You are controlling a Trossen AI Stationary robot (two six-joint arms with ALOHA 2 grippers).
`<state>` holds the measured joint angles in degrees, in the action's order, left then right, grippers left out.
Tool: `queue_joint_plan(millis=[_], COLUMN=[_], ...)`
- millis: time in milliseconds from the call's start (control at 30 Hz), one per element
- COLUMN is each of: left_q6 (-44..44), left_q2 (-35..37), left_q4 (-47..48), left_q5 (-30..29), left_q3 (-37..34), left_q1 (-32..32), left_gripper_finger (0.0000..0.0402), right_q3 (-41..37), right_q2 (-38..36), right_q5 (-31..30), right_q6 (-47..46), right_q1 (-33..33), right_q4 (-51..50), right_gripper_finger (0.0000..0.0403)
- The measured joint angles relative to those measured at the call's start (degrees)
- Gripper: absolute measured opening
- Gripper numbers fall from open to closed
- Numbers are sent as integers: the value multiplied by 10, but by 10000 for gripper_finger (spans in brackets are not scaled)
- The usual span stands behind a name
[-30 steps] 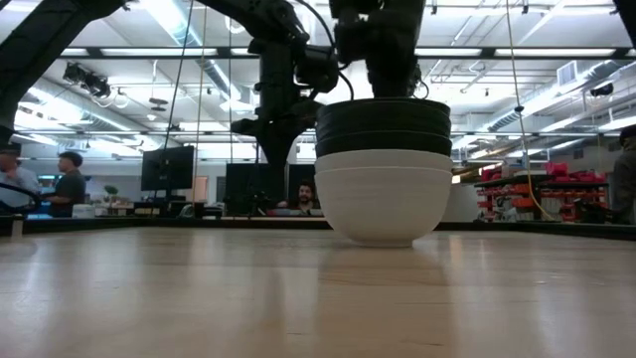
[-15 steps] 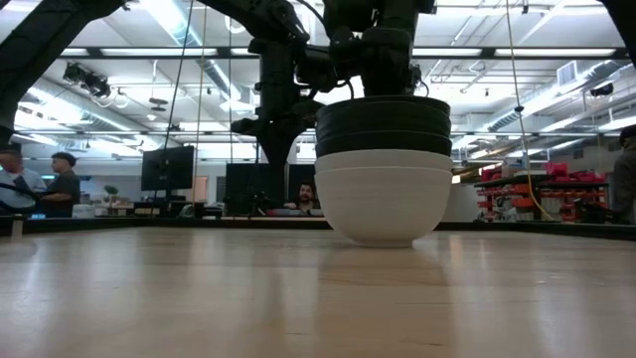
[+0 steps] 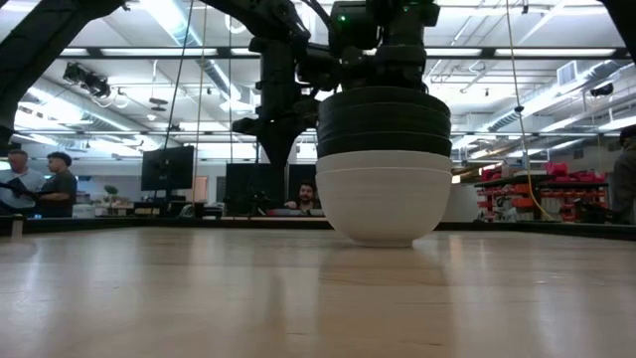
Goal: Nest bowls inside each other
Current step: Return to Home Position
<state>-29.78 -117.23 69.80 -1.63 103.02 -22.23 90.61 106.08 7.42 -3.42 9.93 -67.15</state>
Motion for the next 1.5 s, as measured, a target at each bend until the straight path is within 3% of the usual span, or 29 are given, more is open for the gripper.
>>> queue_joint_plan(millis=[433,600,833,1000,1233,1367,1500], left_q6=[0,3,0,-31,-87,-101,-101], left_q2=[0,7,77,166,289,328,346], left_q4=[0,-1,-8,-11,-33,-54,-68], left_q5=[0,-3,-38,-101,-247,-332,-376], left_q3=[0,-1,0,0,1,1,1], left_q1=[0,3,19,51,149,219,280], left_gripper_finger=[27,20,22,24,14,18,25], right_q3=[55,62,62,63,63,63,63], right_q2=[-23,-74,-181,-268,-368,-403,-425], right_q5=[-16,-21,-42,-42,-87,-126,-129], right_q6=[-9,-12,-45,-77,-130,-168,-170], right_q1=[-12,-32,-73,-109,-188,-246,-300], right_q4=[-17,-14,23,51,55,56,51], right_gripper_finger=[1,2,5,7,13,12,13])
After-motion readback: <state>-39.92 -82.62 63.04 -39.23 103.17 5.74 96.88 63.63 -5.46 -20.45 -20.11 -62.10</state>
